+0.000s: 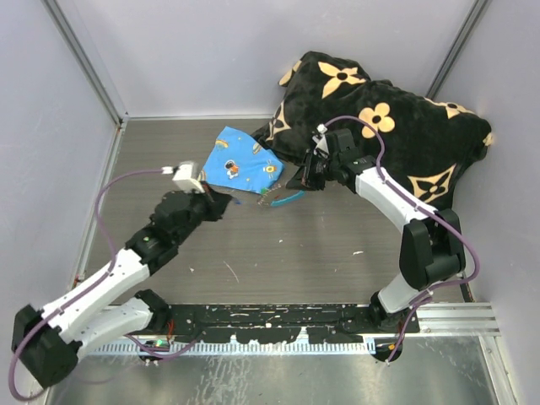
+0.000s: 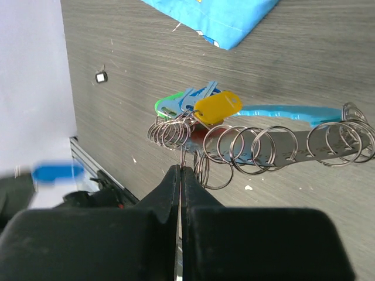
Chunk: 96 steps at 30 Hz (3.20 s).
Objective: Remove the keys from the keyring
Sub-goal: Place the key at the center of the board, then place the keyring at the center of the board.
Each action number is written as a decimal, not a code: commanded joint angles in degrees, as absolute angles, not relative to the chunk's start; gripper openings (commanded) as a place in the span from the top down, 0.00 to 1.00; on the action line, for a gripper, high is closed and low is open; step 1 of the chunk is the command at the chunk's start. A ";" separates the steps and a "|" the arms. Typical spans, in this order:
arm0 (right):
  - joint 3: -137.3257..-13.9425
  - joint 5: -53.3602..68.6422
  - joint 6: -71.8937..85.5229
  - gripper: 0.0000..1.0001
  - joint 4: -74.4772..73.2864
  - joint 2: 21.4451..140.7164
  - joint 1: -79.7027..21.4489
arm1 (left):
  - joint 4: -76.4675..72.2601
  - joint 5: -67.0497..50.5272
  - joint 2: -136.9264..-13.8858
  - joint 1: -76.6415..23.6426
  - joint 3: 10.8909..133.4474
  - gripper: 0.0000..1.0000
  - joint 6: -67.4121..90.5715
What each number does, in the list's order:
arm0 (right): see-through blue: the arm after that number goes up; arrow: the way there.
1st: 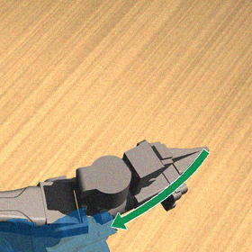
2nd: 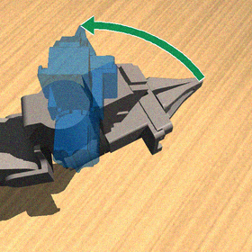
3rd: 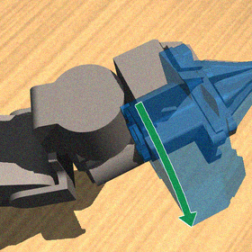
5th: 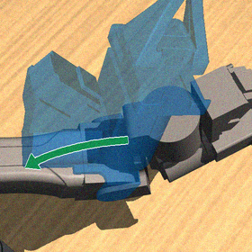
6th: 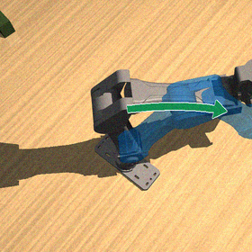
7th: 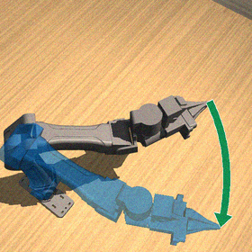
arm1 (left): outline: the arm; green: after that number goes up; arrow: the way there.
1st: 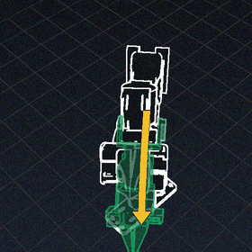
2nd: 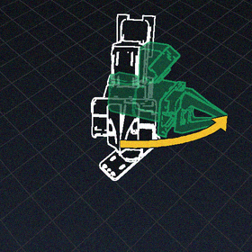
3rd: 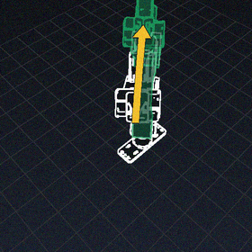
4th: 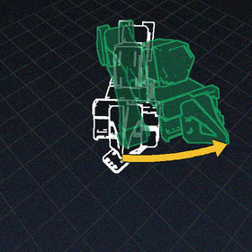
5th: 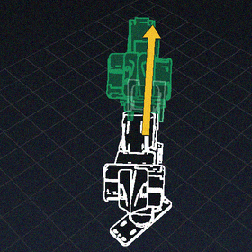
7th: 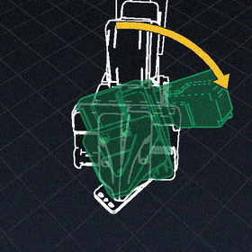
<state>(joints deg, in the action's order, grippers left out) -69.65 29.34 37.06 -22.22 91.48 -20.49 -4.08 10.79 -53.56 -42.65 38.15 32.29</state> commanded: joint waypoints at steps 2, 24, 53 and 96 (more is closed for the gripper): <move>-69.78 40.03 23.63 0.99 -14.20 85.55 -19.97 | 14.41 -0.10 -47.85 -24.51 35.02 1.00 42.07; -66.69 54.52 4.66 0.99 -13.36 78.61 -19.07 | 32.96 12.19 -64.14 5.71 40.91 0.26 52.67; -67.45 61.79 -24.60 0.99 -29.39 74.48 -18.19 | 19.45 -32.52 -23.56 -1.49 34.83 0.02 41.73; -80.57 39.88 -36.55 0.99 -44.02 99.52 -33.31 | 26.72 -35.97 -23.09 -1.49 35.24 0.02 27.86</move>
